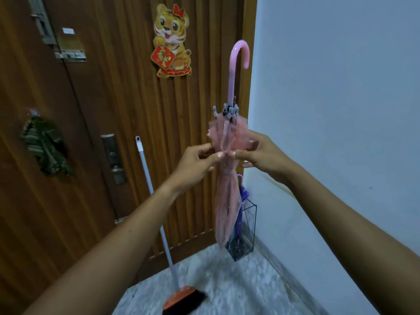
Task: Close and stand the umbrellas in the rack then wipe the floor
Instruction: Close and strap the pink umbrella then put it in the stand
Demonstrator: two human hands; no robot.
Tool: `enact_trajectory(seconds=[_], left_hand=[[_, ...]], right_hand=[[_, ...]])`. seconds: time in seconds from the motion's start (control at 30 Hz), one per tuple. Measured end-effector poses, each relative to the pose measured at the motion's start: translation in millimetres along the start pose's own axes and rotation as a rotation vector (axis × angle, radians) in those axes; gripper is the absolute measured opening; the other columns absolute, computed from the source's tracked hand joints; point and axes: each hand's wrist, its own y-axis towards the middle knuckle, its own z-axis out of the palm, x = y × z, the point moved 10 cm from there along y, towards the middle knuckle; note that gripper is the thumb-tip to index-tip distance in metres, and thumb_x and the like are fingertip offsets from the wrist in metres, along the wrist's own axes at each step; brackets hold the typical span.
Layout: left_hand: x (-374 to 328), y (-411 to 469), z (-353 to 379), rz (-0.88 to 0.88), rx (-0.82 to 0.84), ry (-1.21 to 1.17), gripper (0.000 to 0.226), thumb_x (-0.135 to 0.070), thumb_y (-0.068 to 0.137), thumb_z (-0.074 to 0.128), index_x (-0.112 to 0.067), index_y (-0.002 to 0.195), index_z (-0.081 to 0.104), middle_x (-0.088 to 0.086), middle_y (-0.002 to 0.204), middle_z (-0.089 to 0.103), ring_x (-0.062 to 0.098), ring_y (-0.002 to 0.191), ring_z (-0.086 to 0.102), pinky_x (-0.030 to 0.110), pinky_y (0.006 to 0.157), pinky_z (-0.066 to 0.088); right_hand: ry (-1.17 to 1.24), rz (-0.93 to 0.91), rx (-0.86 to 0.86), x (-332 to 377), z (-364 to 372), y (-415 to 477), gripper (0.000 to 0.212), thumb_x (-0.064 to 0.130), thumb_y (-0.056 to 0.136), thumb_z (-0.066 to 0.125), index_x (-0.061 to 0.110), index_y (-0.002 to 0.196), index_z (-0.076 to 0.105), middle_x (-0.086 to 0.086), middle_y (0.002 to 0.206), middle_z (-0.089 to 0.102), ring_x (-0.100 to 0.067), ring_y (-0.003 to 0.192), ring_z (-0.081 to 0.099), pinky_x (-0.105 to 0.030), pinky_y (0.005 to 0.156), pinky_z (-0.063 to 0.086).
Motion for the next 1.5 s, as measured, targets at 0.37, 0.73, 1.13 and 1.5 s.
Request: enact_trajectory(seconds=[0.37,0.73,1.13,1.5], left_hand=[[134.7,197.1,21.6,-0.074,0.018,-0.218,0.029,-0.002,0.096,0.062,0.001,0.125,0.065,0.004,0.091,0.074,0.004,0.074,0.066,0.024,0.072,0.057],[292.0,350.6,48.9,-0.218,0.082,-0.214,0.025,0.002,0.089,0.069,0.000,0.113,0.071,0.013,0.107,0.075,0.017,0.094,0.071,0.036,0.088,0.059],[499.1,434.2,103.7,-0.437,0.108,0.091,0.014,-0.012,0.095,0.066,-0.008,0.105,0.074,0.009,0.093,0.074,0.023,0.087,0.071,0.025,0.082,0.058],[763.4,420.1,172.4,-0.834,0.125,0.286,0.026,-0.024,0.080,0.079,0.002,0.082,0.077,0.019,0.081,0.073,0.033,0.079,0.067,0.028,0.068,0.050]], right_hand=[[-0.272,0.022,-0.121,-138.8,-63.5,149.6,0.047,0.003,0.076,0.077,0.026,0.117,0.073,0.012,0.091,0.077,-0.009,0.082,0.070,-0.036,0.076,0.056],[-0.427,0.166,-0.257,-288.0,-105.4,268.9,0.044,0.008,0.080,0.074,0.047,0.061,0.063,0.015,0.062,0.062,-0.006,0.059,0.056,-0.030,0.062,0.053],[-0.464,0.336,-0.081,-529.3,-119.6,348.7,0.009,0.008,0.080,0.081,0.013,0.086,0.078,0.008,0.083,0.073,-0.006,0.070,0.061,-0.015,0.065,0.041],[-0.408,0.712,0.238,-820.0,-69.6,350.3,0.033,0.030,0.078,0.082,0.025,0.110,0.077,-0.007,0.109,0.076,-0.026,0.103,0.068,-0.033,0.085,0.051]])
